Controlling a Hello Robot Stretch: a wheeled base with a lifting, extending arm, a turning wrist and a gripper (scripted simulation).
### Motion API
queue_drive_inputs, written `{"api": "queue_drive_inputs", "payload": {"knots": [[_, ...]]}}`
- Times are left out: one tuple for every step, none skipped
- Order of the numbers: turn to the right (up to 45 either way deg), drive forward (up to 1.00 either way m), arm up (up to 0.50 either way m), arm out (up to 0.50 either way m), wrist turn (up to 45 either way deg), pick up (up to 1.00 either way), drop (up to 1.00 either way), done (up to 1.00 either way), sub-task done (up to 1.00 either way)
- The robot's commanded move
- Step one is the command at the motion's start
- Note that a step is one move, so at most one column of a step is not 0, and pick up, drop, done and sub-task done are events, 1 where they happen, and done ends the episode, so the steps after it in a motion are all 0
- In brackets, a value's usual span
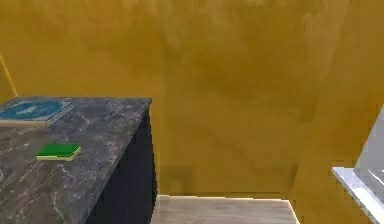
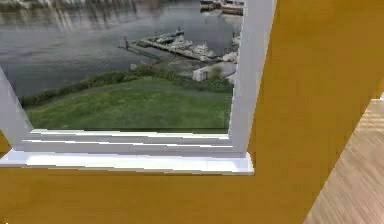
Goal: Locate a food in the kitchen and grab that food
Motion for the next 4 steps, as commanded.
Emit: {"api": "queue_drive_inputs", "payload": {"knots": [[45.0,0.0,0.0,0.0,0.0,0.0,0.0,0.0,0.0],[45.0,0.0,0.0,0.0,0.0,0.0,0.0,0.0,0.0],[45.0,0.0,0.0,0.0,0.0,0.0,0.0,0.0,0.0],[18.0,0.0,0.0,0.0,0.0,0.0,0.0,0.0,0.0]]}}
